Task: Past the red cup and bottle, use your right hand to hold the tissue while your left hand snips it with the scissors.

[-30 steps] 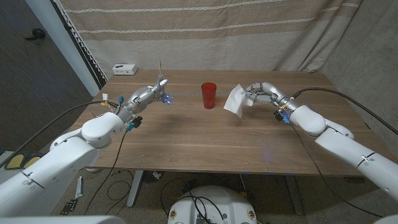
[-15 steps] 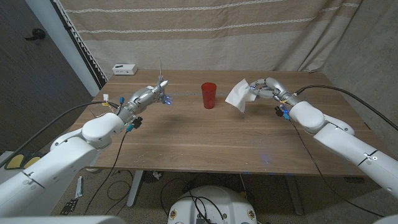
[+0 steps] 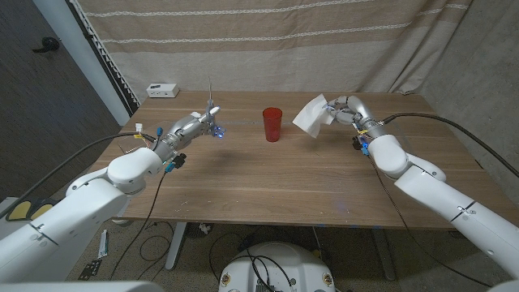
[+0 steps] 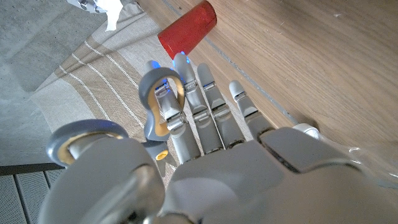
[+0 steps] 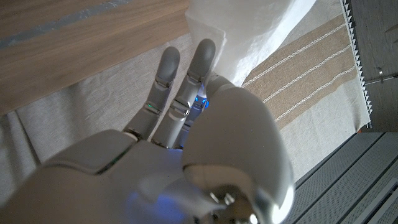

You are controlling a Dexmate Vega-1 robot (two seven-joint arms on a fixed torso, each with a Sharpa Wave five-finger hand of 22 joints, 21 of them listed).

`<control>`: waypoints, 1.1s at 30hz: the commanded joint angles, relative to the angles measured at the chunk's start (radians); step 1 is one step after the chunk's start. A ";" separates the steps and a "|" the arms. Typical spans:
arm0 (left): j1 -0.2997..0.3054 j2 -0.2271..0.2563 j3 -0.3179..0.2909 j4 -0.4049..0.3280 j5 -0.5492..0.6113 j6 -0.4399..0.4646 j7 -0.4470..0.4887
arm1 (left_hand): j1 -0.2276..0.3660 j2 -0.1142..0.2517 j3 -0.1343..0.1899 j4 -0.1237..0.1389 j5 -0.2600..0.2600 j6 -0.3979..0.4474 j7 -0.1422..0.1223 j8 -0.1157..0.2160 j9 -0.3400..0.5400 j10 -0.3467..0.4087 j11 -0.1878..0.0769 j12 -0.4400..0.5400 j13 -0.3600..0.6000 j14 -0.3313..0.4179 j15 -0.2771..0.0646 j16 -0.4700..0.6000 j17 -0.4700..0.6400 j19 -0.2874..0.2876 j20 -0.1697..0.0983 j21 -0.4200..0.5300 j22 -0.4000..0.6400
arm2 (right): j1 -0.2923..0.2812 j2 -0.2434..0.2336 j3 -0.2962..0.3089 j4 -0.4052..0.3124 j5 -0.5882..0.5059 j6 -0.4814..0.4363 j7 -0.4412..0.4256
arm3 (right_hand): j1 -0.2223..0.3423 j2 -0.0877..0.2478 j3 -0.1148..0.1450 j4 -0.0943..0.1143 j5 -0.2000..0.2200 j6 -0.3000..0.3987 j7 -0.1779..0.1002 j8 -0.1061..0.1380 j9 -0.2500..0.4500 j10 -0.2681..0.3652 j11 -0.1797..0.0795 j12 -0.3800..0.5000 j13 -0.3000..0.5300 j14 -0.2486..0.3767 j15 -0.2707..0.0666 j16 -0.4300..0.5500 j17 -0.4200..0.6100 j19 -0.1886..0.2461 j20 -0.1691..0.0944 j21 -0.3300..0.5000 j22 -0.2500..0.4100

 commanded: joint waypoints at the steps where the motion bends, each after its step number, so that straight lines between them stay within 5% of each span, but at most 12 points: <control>1: -0.002 0.005 0.002 0.003 0.000 -0.002 0.000 | 0.009 0.000 -0.001 0.006 0.003 -0.024 0.023 0.000 0.004 0.052 -0.051 0.004 0.000 -0.002 -0.112 -0.004 0.003 0.005 -0.004 -0.003 0.002 | 0.014 0.088 -0.025 0.029 -0.135 -0.005 -0.212 | 0.004 -0.008 0.011 -0.011 -0.010 0.022 0.002 -0.006 -0.001 0.069 0.046 0.024 0.000 0.015 -0.033 -0.007 -0.003 0.001 -0.127 0.010 -0.012; 11: -0.002 0.013 0.006 -0.006 0.004 -0.004 -0.009 | 0.009 0.000 -0.001 0.007 0.003 -0.023 0.023 0.001 0.004 0.051 -0.053 0.006 -0.002 -0.001 -0.111 -0.003 0.002 0.005 -0.004 -0.004 0.002 | 0.032 0.162 -0.035 0.064 -0.184 0.028 -0.305 | -0.009 -0.026 0.016 -0.030 -0.028 0.063 0.007 -0.012 -0.014 0.139 0.043 0.032 -0.029 0.054 -0.033 -0.009 -0.010 0.025 -0.116 0.019 -0.049; 33: -0.010 0.007 0.026 -0.006 -0.031 0.006 -0.030 | 0.011 0.000 -0.001 0.008 0.004 -0.021 0.025 0.002 0.004 0.050 -0.053 0.010 -0.001 -0.001 -0.113 -0.003 0.002 0.005 -0.004 -0.006 0.002 | 0.077 0.265 -0.065 0.152 -0.232 0.083 -0.397 | -0.030 -0.040 0.022 -0.047 -0.018 0.084 0.007 -0.021 -0.029 0.148 0.042 0.037 -0.023 0.090 -0.033 -0.012 -0.012 0.048 -0.118 0.023 -0.092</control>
